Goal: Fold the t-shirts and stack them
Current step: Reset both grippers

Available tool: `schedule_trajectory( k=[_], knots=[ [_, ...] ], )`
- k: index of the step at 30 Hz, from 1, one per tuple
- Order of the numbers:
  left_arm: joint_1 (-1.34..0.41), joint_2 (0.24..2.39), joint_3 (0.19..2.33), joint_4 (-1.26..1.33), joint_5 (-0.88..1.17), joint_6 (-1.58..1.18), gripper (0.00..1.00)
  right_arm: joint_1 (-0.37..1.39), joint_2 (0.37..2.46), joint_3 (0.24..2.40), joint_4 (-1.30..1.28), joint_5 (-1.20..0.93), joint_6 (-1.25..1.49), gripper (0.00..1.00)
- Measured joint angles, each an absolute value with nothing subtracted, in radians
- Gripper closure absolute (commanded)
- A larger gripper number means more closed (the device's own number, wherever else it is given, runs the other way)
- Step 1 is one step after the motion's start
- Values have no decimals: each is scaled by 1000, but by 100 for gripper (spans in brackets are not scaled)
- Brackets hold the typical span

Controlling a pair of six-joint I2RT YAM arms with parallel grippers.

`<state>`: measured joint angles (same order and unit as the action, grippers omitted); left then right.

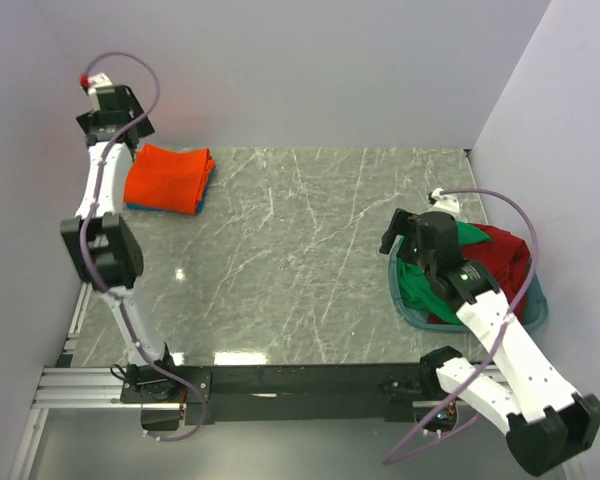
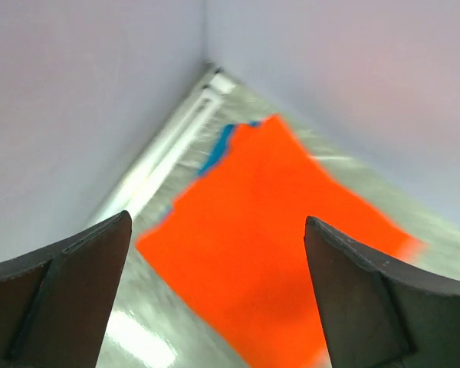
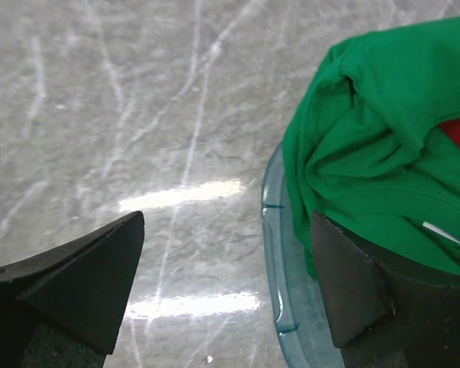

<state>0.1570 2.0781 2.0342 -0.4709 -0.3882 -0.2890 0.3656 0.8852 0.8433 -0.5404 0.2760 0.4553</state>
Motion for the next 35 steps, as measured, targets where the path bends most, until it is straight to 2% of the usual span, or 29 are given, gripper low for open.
schedule_trajectory(
  k=[5, 9, 14, 19, 24, 35],
  knots=[
    [128, 1703, 1769, -474, -299, -469, 1, 366, 797, 799, -525, 231, 455, 5],
    [14, 1431, 1488, -447, -300, -609, 1, 366, 758, 747, -523, 194, 456, 5],
    [-182, 1208, 1088, -427, -304, -746, 1, 366, 676, 668, -471, 151, 456, 5],
    [-294, 1056, 776, -458, -342, -884, 1, 366, 615, 586, -409, 98, 463, 4],
    [-368, 948, 646, -500, -369, -972, 1, 366, 596, 481, -341, 41, 481, 4],
    [-388, 799, 588, -521, -449, -1042, 1, 366, 583, 398, -253, -12, 493, 4]
  ],
)
